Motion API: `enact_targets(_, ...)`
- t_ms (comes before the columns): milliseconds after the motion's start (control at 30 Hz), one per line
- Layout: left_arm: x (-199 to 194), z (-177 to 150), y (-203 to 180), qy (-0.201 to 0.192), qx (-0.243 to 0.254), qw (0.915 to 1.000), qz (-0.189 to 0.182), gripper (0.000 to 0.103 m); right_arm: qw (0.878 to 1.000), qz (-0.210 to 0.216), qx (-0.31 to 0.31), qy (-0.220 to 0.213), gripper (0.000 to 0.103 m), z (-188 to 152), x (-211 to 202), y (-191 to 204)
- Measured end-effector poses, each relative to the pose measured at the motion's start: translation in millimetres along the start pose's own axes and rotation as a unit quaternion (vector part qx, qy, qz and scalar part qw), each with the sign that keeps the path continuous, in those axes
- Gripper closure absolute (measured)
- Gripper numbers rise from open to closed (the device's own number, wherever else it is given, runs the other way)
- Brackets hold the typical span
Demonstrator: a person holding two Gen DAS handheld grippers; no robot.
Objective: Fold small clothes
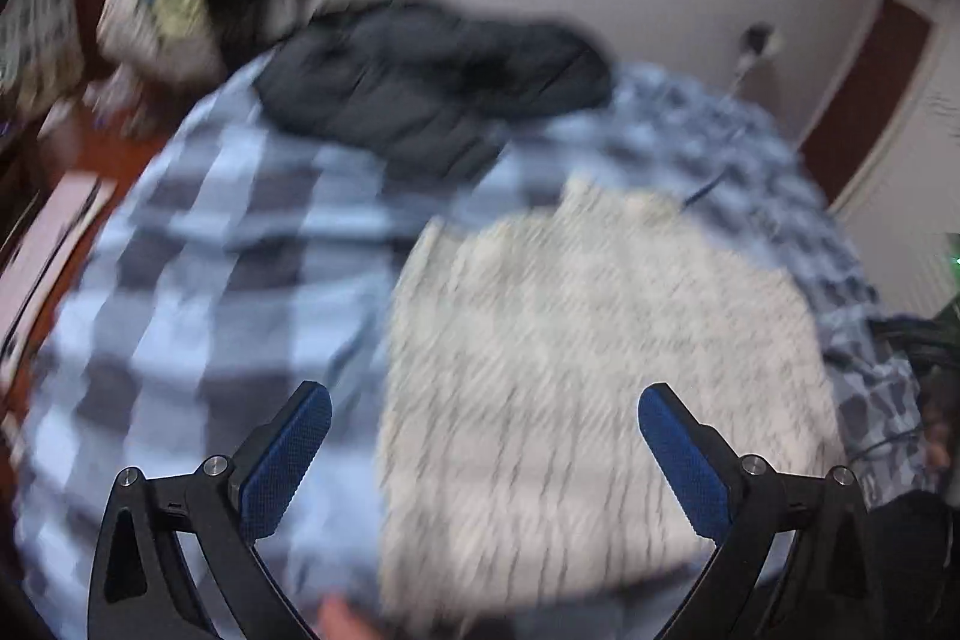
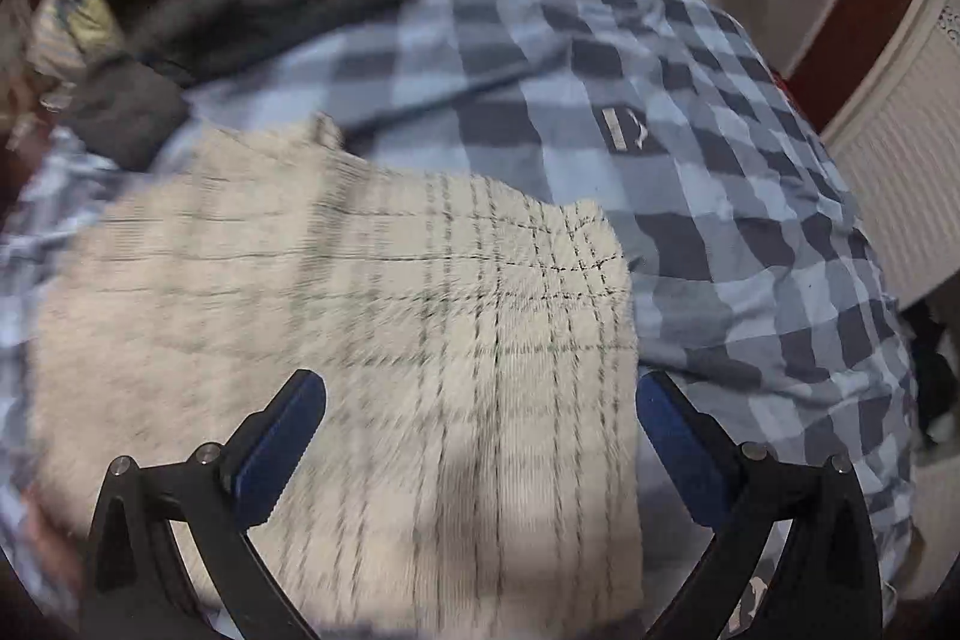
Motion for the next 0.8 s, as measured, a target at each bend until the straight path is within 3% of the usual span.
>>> enact_targets(100,-27,-6,9,-0.013,-0.011,0.9998,-0.009,0.0,0.999,0.008,-0.018,-0.048,0.002,5,-48,-23)
enact_targets(267,-62,-9,32,-0.102,0.002,0.9929,0.061,0.0,0.993,0.006,-0.008,-0.117,0.002,24,-142,-74)
enact_targets(300,-68,-11,35,-0.114,0.003,0.9906,0.076,0.0,0.992,0.007,-0.003,-0.123,0.002,32,-143,-85)
enact_targets(400,-68,-12,38,-0.126,0.017,0.9873,0.094,0.0,0.983,0.009,0.029,-0.182,0.002,51,-211,-119)
enact_targets(500,-53,-16,37,-0.095,0.039,0.9886,0.11,0.0,0.969,0.045,0.095,-0.224,0.002,62,-273,-159)
enact_targets(600,-24,-27,40,-0.021,0.046,0.992,0.116,0.0,0.955,0.087,0.17,-0.226,0.001,61,-293,-196)
enact_targets(700,6,-39,43,0.05,0.043,0.9921,0.106,0.0,0.954,0.115,0.218,-0.168,0.001,47,-252,-204)
enact_targets(800,32,-55,43,0.109,0.044,0.9881,0.099,0.0,0.967,0.121,0.218,-0.052,0.001,22,-154,-179)
Point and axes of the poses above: each gripper's, at about its wrist camera, not at the fingertips, and x roughly the way its jaws point, y to its left, z to its top, the point moved 9 cm from there along x, roughly the way its jaws point, and after that the axes turned 7 degrees about y, right-handed, at the moved point
